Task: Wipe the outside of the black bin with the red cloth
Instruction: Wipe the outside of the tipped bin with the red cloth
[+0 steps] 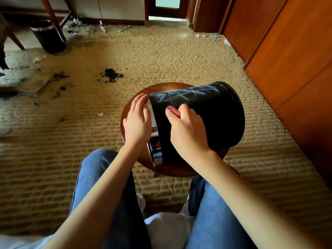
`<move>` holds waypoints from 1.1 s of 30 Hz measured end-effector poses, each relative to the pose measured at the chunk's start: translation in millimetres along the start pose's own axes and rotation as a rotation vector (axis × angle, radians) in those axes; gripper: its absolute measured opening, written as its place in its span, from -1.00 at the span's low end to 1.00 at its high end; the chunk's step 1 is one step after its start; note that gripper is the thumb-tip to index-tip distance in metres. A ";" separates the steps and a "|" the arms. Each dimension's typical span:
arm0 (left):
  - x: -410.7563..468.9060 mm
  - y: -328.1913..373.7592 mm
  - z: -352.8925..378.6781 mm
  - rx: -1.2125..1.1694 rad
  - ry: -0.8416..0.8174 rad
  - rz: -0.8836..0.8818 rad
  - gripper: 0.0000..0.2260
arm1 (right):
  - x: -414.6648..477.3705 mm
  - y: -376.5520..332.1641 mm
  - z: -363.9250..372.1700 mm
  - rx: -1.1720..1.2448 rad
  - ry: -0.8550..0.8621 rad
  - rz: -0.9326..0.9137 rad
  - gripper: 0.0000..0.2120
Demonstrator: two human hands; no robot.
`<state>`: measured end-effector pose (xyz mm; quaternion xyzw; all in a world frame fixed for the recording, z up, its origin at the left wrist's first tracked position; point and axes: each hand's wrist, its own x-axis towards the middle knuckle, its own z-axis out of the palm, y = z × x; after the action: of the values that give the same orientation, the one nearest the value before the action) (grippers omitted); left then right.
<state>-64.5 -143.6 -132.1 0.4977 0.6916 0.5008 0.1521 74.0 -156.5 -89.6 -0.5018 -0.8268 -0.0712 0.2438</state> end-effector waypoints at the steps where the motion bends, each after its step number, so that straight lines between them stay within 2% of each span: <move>1: -1.4 -0.7 1.0 -0.015 0.005 0.008 -0.53 | -7.9 3.0 -1.6 -0.001 -0.003 -0.012 -0.62; 8: -5.3 2.0 0.7 0.012 0.004 -0.020 -0.53 | 19.4 -13.2 -1.8 0.044 -0.044 0.026 -0.74; 14: -5.9 -0.8 -0.8 0.081 -0.013 -0.001 -0.54 | -7.6 6.1 -6.6 0.109 -0.070 -0.001 -0.65; 18: -13.7 0.3 1.7 0.010 0.000 -0.012 -0.54 | -3.2 3.0 -11.4 0.163 -0.092 0.015 -0.70; 23: -16.4 0.1 -1.7 0.058 -0.010 0.022 -0.54 | 14.1 -10.4 -11.3 0.084 -0.163 0.031 -0.69; 28: -20.7 1.5 0.4 -0.020 0.024 0.029 -0.51 | -26.4 2.4 -14.1 0.107 -0.093 0.046 -0.64; 33: -24.7 2.2 0.4 -0.024 0.024 0.038 -0.50 | 9.3 -11.5 -10.7 0.084 -0.108 0.058 -0.74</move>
<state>-51.7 -164.1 -137.6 0.5027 0.6776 0.5181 0.1403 64.1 -158.6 -74.5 -0.5179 -0.8263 -0.0023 0.2214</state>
